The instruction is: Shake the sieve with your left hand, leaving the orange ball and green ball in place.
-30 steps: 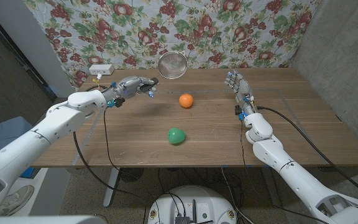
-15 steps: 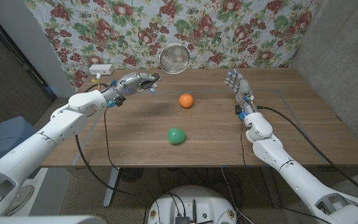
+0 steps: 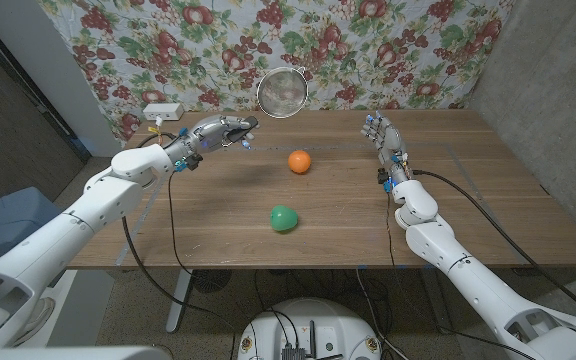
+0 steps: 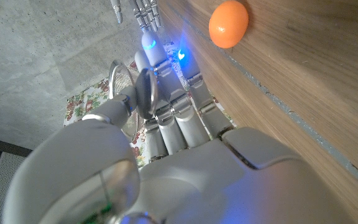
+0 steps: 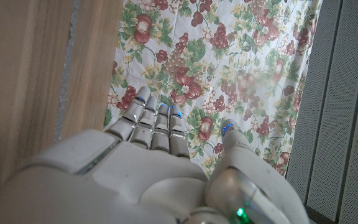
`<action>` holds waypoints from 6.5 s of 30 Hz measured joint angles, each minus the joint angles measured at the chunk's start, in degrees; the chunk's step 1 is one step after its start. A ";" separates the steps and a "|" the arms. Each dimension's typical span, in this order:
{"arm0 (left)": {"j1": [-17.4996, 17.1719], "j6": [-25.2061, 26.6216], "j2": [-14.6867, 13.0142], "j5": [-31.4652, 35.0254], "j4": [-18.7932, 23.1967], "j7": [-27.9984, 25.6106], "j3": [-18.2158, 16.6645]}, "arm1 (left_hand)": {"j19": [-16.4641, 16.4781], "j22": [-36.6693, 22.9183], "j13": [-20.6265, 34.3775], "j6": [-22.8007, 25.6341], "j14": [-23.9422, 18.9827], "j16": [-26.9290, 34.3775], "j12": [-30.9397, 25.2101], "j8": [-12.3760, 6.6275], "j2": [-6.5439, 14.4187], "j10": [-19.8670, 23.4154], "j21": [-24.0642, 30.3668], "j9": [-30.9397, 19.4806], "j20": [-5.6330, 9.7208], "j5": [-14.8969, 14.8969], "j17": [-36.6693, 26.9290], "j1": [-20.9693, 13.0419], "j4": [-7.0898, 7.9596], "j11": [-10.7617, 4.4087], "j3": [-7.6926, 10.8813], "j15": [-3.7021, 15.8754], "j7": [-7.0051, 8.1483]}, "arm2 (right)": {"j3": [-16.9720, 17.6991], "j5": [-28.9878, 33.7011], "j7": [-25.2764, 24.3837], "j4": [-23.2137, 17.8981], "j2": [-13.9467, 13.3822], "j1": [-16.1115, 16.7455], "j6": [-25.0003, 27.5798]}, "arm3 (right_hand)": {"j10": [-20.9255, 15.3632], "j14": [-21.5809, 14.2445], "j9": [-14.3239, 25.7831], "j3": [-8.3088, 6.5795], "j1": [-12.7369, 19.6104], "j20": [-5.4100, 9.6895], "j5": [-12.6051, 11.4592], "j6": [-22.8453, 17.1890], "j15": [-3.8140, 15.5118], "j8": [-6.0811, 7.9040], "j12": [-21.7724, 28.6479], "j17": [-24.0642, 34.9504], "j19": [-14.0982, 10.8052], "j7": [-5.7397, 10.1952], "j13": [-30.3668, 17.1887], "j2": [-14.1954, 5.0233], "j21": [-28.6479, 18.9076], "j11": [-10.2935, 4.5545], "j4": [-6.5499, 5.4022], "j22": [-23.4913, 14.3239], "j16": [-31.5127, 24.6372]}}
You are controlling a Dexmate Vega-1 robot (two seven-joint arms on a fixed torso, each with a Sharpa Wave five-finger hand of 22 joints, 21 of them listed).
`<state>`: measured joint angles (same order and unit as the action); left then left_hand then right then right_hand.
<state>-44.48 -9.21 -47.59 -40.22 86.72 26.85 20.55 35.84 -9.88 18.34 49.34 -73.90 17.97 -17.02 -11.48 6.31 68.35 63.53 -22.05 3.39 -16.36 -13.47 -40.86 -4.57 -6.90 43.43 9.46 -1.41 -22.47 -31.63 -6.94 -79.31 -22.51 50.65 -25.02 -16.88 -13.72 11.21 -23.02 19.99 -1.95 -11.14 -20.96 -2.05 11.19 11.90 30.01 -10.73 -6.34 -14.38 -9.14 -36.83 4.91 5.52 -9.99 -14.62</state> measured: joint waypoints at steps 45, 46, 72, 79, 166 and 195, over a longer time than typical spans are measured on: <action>-4.82 17.78 -3.90 -6.87 9.65 -11.59 -2.41 | 4.12 -0.67 -3.90 -0.64 -1.64 1.33 1.12 0.06 0.54 0.75 3.05 1.60 0.41 4.58 0.43 0.48 -3.30 0.39 2.42 2.04 -1.33 | 0.27 -0.37 0.08 -1.26 -0.70 1.05 0.17 | 0.00 0.00 0.00 -0.24 -0.30 0.00 0.00 0.00 0.00 0.00 0.00 -0.28 0.01 0.00 0.27 -0.30 0.47 0.00 0.24 0.00 -0.22; -4.84 17.95 -3.92 -6.97 9.70 -11.67 -2.44 | 4.11 -0.67 -3.98 -0.72 -1.67 1.33 1.12 0.07 0.54 0.82 3.05 1.62 0.40 4.76 0.55 0.48 -3.32 0.47 2.44 2.06 -1.41 | 0.27 -0.37 0.08 -1.26 -0.72 1.08 0.17 | 0.00 0.00 0.00 -0.24 -0.30 0.00 0.00 0.00 0.00 0.00 0.00 -0.28 0.01 0.00 0.27 -0.30 0.47 0.00 0.24 0.00 -0.22; -5.08 36.96 -6.07 -17.15 14.84 -22.57 -4.22 | 4.11 -0.66 -5.31 -1.21 -1.73 1.55 1.56 0.84 0.31 1.13 3.94 2.55 0.41 6.23 1.18 0.25 -3.87 0.77 3.00 2.13 -2.11 | 0.28 -0.41 0.36 -1.19 -0.94 0.87 0.57 | 0.00 0.00 0.00 -0.48 -0.30 0.00 0.00 0.00 0.00 0.00 0.00 -0.27 0.01 0.00 0.26 -0.29 0.89 0.00 0.00 0.00 -0.21; -4.14 40.83 -6.27 -19.09 15.04 -24.25 -4.20 | 4.10 -0.63 -5.33 -1.42 -1.73 1.55 1.77 1.05 0.31 1.14 3.94 2.66 0.40 6.40 1.23 0.26 -4.16 0.77 3.30 2.13 -2.31 | 0.16 -0.58 0.68 -0.58 -0.77 0.52 0.58 | 0.00 0.00 0.00 -0.48 -0.30 0.00 0.00 0.00 0.00 0.00 0.00 -0.27 0.01 0.00 0.26 -0.29 0.89 0.00 0.00 0.00 -0.21; -1.47 48.69 -4.22 -24.81 12.77 -31.49 -4.17 | -22.50 0.02 -7.15 -39.75 47.45 -7.38 6.86 1.55 -7.35 -50.79 -10.77 10.87 -7.02 6.19 1.27 -1.55 -5.00 11.89 -14.69 -8.30 -6.41 | -0.64 -1.32 2.73 4.46 0.89 -2.61 -0.05 | 0.31 0.31 0.00 -0.72 -1.38 -0.41 0.00 0.32 -0.31 0.00 0.00 -0.53 -0.40 -0.32 0.53 0.01 2.10 0.31 0.24 0.00 -0.44; -7.70 37.27 -6.22 -6.52 23.36 -42.00 -1.97 | -45.55 0.13 -7.69 -59.23 83.77 -7.82 6.30 1.26 -5.50 -78.18 -32.27 11.66 -9.53 6.40 3.34 5.64 -2.25 12.69 -21.85 -15.61 -0.59 | -0.52 -1.33 2.80 3.83 0.63 -2.17 -0.23 | 0.54 0.43 0.00 -0.55 -1.38 -0.41 0.00 0.31 -0.44 0.00 0.00 -0.54 -0.40 -0.31 0.53 0.00 2.31 0.54 0.08 0.00 -0.44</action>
<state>-52.17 28.06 -53.81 -46.74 110.08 -15.15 18.59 -9.71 -9.75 10.66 -9.89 9.87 10.15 -10.72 -10.22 0.82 -9.83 31.26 -10.39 -6.15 -9.95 -10.13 -35.22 -6.82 5.79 21.58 -6.15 -2.00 -22.99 -32.97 -4.13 -75.48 -21.88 48.47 -25.24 -16.35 -13.29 11.21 -23.58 18.62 -2.36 -11.14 -20.65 -2.49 11.19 11.90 29.48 -11.14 -6.65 -13.85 -9.14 -34.52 5.45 5.60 -9.98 -15.06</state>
